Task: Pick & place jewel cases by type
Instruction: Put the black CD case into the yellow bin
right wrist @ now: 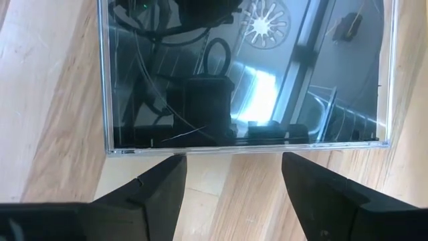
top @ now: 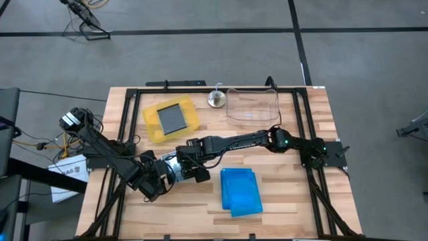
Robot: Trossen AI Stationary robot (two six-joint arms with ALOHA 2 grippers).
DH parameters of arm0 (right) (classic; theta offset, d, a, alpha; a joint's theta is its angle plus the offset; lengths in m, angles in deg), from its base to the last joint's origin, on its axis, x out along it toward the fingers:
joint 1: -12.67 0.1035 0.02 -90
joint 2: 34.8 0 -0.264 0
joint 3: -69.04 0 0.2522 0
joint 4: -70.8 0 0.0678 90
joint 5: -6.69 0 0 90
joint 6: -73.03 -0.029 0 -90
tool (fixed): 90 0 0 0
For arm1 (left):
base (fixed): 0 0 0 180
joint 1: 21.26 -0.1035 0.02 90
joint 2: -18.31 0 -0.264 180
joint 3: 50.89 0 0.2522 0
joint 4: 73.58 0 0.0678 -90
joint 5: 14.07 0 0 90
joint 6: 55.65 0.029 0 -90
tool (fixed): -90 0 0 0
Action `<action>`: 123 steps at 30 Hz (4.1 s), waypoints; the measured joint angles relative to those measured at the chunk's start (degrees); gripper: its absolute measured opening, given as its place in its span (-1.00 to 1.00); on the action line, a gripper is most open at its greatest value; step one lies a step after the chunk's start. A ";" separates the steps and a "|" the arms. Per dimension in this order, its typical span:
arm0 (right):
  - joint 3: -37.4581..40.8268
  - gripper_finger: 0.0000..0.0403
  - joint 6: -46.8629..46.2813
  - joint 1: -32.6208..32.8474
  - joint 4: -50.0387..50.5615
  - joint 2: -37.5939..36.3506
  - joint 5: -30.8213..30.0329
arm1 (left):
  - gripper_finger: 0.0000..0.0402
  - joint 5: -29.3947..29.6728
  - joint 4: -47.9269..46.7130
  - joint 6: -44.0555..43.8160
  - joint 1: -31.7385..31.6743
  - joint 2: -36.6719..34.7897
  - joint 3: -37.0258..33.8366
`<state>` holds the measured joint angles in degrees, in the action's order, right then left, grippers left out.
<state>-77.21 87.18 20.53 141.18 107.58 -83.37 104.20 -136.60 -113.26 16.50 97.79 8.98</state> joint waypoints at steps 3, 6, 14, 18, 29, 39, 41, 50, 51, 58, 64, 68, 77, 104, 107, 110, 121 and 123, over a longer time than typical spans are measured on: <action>0.00 0.19 0.21 -0.02 0.11 0.00 -0.08 | 0.29 -0.93 -0.02 0.00 -1.04 -0.04 0.00; 0.00 0.19 1.23 -0.13 0.41 0.00 -0.39 | 0.29 -1.19 -0.04 0.53 -2.33 -0.90 -0.02; 0.00 0.19 1.45 -1.39 2.25 0.00 0.35 | 0.29 0.59 -2.17 5.56 -7.05 -4.47 -0.02; 0.00 0.19 1.46 -1.87 0.70 -0.67 2.10 | 0.29 4.26 -4.90 6.14 -10.09 -6.09 -0.04; -2.91 0.19 0.50 -3.10 -14.19 -2.16 -0.45 | 0.29 3.38 2.11 10.38 -15.49 -8.87 0.13; -2.63 0.19 -10.29 -3.61 -13.37 -2.45 1.57 | 0.29 0.88 -0.13 5.87 -15.89 -8.59 0.13; -2.08 0.19 -17.72 -4.48 -13.49 -2.45 5.73 | 0.29 0.32 -3.71 1.54 -15.89 -8.59 0.13; 2.50 0.19 -38.74 -8.61 -19.29 -2.45 11.89 | 0.29 -4.67 -8.61 -19.84 -14.84 -15.39 -8.12; 2.51 0.19 -39.71 -8.59 -19.46 -2.45 11.96 | 0.29 -5.14 -8.27 -21.67 -14.63 -16.56 -9.37; 2.51 0.19 -38.16 -6.97 -19.45 -2.43 9.33 | 0.29 -5.87 -6.33 -23.54 -14.31 -20.67 -15.14; 2.51 0.19 -37.73 -6.00 -18.59 -2.43 9.20 | 0.18 -10.92 -0.37 -19.43 -15.70 -18.22 -19.72; 2.51 0.19 -37.70 -5.49 -17.90 -2.43 9.25 | 0.05 -13.35 4.10 -19.50 -15.98 -15.49 -22.04; 2.51 0.19 -37.35 -5.17 -13.70 -2.43 15.37 | -0.22 -14.50 16.43 -16.62 -15.93 -14.73 -22.49; 6.13 0.19 -32.53 -4.71 -5.16 -2.34 16.72 | -0.44 -17.39 29.95 -31.87 -10.18 -21.52 -22.64; 8.19 0.19 -35.94 -5.07 -7.52 -2.34 18.22 | -0.44 -14.37 23.95 -39.74 -6.32 -24.67 -22.64; 10.34 0.19 -38.28 -4.94 -10.85 -2.34 18.62 | -0.44 -12.97 19.81 -47.27 -2.66 -25.90 -22.64; 11.26 0.19 -43.85 -4.88 -12.56 -2.32 13.92 | -0.44 -12.81 11.27 -59.12 2.64 -25.86 -23.03; 11.26 0.19 -44.80 -5.03 -12.55 -2.32 12.73 | -0.44 -12.76 11.36 -60.19 2.64 -25.85 -23.83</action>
<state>-65.95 42.38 15.49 128.64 105.27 -70.64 91.44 -125.24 -173.45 19.14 71.94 -14.85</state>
